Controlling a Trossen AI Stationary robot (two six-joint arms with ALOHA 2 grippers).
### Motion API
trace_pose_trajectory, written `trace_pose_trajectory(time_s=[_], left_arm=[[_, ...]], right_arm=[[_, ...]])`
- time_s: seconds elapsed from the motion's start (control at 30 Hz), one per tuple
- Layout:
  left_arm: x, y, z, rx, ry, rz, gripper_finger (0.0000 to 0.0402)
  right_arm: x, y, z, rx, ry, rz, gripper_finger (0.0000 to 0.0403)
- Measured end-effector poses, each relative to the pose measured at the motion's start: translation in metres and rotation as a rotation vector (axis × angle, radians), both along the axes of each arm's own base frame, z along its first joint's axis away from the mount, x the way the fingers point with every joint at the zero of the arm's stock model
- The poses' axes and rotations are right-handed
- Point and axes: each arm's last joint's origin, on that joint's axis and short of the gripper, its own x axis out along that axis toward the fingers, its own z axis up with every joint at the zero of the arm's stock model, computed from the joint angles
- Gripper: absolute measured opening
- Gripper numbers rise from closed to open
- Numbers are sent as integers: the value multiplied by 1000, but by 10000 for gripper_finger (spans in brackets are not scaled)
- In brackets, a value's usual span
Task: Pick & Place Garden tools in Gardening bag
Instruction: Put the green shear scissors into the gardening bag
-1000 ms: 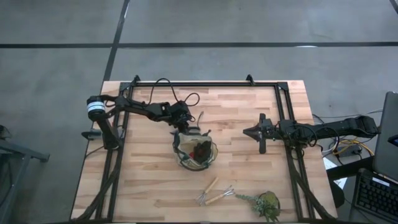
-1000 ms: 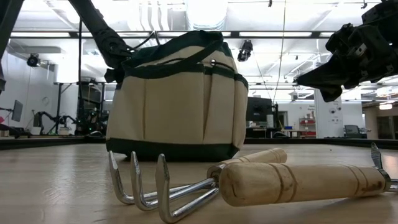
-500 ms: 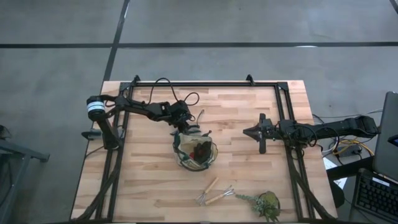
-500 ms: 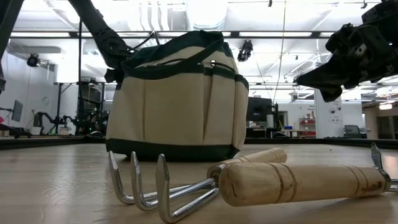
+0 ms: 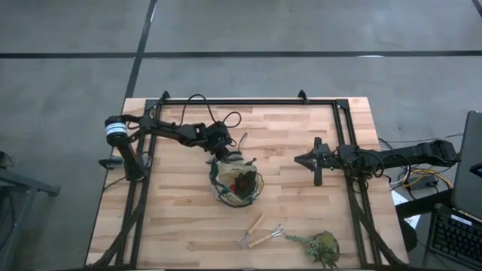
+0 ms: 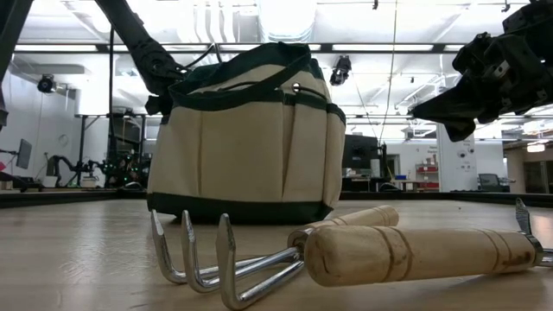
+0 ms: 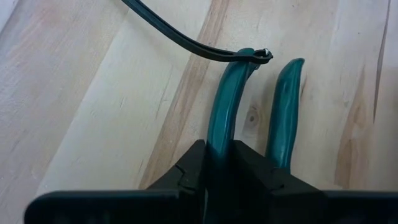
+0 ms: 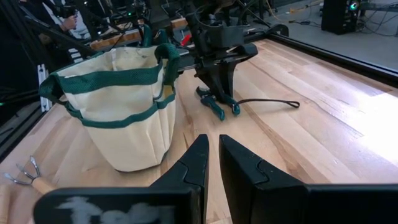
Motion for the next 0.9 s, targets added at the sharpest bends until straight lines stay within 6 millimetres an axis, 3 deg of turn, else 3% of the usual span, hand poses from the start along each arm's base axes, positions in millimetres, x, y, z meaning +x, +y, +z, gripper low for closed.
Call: trace_pose_trajectory(time_s=[0.27,0.47,0.9], left_arm=[[2,0,8,1,-12,-7,60],[5,3,35,95,-47,20,60],[3,7,69,246,-92,102,60]], right_arm=[[0,0,0,0,0,0,34],[0,0,0,0,0,0,34],[0,0,0,2,0,1,34]])
